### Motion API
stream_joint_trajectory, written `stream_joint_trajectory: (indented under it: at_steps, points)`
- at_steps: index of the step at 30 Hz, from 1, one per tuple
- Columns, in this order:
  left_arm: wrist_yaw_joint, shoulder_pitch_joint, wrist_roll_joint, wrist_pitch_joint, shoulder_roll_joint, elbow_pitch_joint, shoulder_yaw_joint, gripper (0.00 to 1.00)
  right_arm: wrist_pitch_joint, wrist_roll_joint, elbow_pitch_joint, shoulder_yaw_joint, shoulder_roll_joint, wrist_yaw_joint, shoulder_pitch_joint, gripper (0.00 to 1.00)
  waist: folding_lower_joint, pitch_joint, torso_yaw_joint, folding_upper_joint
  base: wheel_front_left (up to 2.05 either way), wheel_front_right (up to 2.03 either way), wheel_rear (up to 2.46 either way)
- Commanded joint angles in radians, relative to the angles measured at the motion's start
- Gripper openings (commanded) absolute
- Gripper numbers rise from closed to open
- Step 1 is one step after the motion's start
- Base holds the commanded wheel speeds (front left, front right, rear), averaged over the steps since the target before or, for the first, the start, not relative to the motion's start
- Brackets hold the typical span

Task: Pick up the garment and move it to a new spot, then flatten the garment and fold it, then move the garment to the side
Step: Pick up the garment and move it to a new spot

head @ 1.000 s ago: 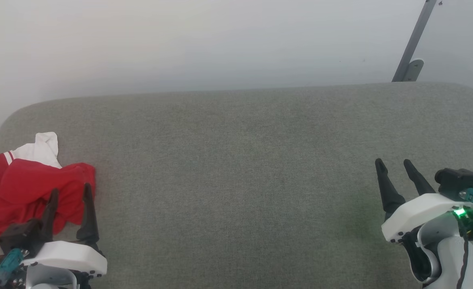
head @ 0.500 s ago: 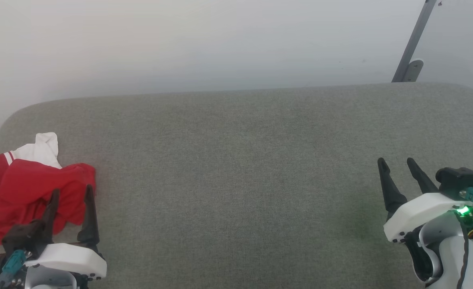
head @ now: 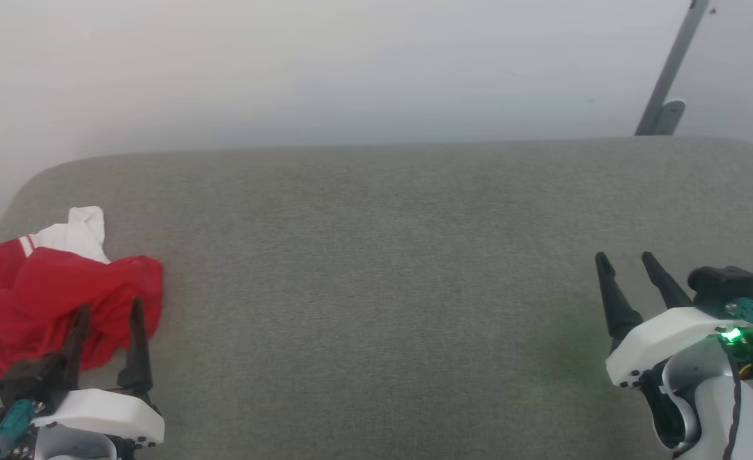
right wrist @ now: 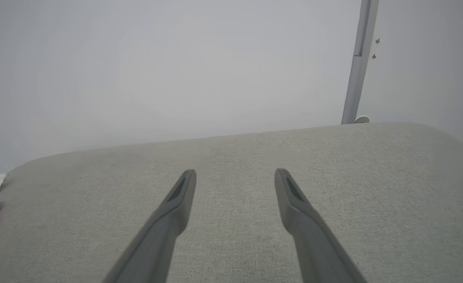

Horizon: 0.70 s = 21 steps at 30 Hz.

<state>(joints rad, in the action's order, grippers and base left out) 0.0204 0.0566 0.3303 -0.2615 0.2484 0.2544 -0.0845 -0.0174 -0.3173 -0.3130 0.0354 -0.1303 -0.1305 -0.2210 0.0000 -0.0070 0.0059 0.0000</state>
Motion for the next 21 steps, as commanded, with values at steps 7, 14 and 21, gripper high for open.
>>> stream_joint_trajectory:
  at_steps: [7,14,21]
  points:
    - [-0.004,0.012,0.015,-0.005,0.020,0.008,-0.020,1.00,0.008,-0.007,0.000,-0.035,0.009,0.000,-0.021,1.00,0.0000,-0.014,0.063,0.0000,0.00,0.00,0.00]
    - [-0.012,0.008,0.024,-0.002,0.036,0.011,-0.033,1.00,0.012,-0.010,-0.014,-0.072,0.018,0.000,-0.033,1.00,0.0000,-0.027,0.144,0.0000,0.00,0.00,0.00]
    - [-0.016,-0.014,0.035,0.004,0.047,0.004,-0.041,1.00,0.007,-0.017,-0.032,-0.095,0.023,0.000,-0.037,1.00,0.0000,-0.040,0.220,0.0000,0.00,0.00,0.00]
